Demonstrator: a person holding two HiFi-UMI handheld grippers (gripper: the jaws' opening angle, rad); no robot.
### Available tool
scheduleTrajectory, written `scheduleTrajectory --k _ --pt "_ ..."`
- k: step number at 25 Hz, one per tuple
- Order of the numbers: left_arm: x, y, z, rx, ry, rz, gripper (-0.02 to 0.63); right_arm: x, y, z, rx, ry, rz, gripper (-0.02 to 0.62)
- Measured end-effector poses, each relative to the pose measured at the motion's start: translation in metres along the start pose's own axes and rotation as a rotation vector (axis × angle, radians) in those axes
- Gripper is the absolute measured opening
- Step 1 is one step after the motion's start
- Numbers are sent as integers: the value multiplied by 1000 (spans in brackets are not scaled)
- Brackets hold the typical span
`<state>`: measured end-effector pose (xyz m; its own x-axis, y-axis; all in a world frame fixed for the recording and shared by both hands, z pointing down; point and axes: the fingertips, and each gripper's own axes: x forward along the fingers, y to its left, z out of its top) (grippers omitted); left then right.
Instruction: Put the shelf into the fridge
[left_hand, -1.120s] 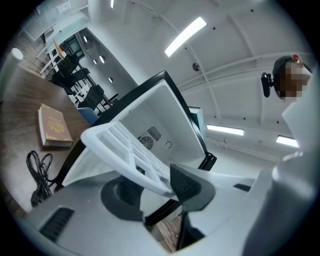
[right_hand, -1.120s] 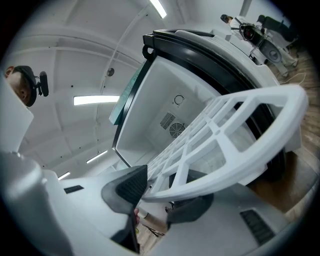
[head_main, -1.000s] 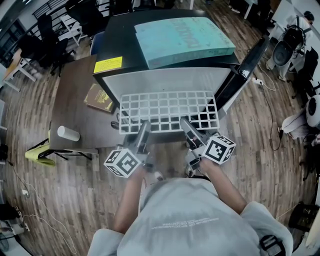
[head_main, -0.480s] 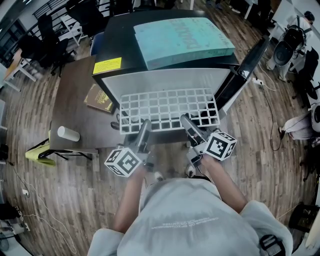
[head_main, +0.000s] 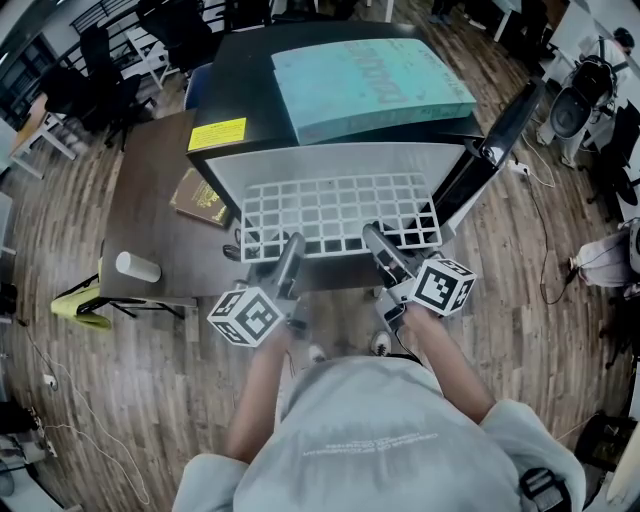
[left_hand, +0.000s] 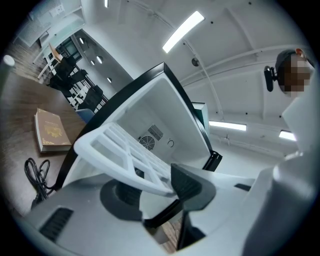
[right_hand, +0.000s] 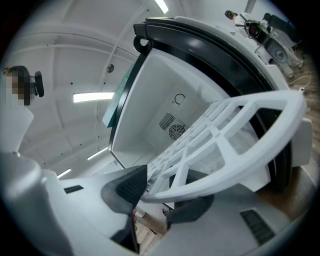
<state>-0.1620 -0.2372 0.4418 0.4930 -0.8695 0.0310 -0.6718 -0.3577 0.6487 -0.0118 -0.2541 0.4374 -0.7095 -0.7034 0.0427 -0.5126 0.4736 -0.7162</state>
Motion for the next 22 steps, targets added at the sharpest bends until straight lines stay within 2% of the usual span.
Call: scheduleTrajectory --k 22 --pt "23 11 6 5 32 3 156 18 -16 11 -4 12 -25 148"
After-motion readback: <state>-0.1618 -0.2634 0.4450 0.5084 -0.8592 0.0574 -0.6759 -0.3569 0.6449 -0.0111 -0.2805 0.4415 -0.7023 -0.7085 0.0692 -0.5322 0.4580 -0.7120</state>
